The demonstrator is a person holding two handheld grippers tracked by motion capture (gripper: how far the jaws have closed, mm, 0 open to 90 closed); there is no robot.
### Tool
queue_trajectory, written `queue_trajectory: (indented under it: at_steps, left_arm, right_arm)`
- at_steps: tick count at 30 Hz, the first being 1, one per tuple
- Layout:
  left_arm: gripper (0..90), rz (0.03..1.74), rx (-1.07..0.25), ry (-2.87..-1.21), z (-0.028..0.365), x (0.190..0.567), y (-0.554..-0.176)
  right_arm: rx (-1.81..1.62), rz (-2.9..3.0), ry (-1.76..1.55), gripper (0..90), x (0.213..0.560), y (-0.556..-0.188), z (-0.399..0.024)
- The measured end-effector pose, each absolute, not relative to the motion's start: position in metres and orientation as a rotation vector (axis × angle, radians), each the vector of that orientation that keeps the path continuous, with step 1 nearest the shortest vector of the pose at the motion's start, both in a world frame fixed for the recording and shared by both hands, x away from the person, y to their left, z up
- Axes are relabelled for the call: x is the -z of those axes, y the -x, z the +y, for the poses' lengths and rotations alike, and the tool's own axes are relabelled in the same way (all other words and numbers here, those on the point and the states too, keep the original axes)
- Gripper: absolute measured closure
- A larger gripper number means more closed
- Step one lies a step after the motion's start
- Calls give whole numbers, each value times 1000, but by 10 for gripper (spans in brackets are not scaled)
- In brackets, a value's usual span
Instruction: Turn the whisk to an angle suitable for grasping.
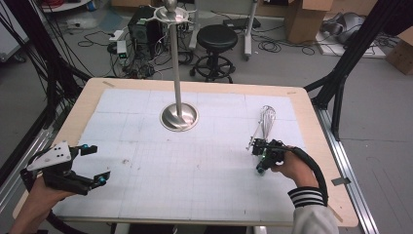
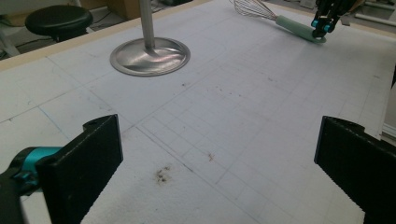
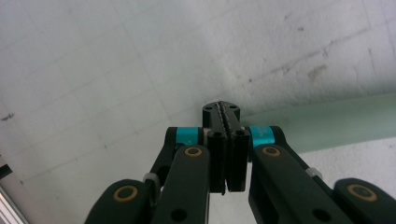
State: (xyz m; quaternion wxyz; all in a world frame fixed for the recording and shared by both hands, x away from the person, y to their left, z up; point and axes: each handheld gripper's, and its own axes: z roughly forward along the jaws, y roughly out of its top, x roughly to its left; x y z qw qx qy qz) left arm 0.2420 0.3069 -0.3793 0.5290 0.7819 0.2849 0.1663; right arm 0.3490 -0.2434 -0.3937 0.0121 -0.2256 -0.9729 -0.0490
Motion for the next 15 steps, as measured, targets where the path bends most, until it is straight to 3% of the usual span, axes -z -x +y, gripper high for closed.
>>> queue_trajectory:
  at_steps: [15]
  left_arm:
    - [17, 681, -396, -1869, 307, 380, -242]
  right_arm:
    - [120, -3021, 759, 898, 392, -342, -272]
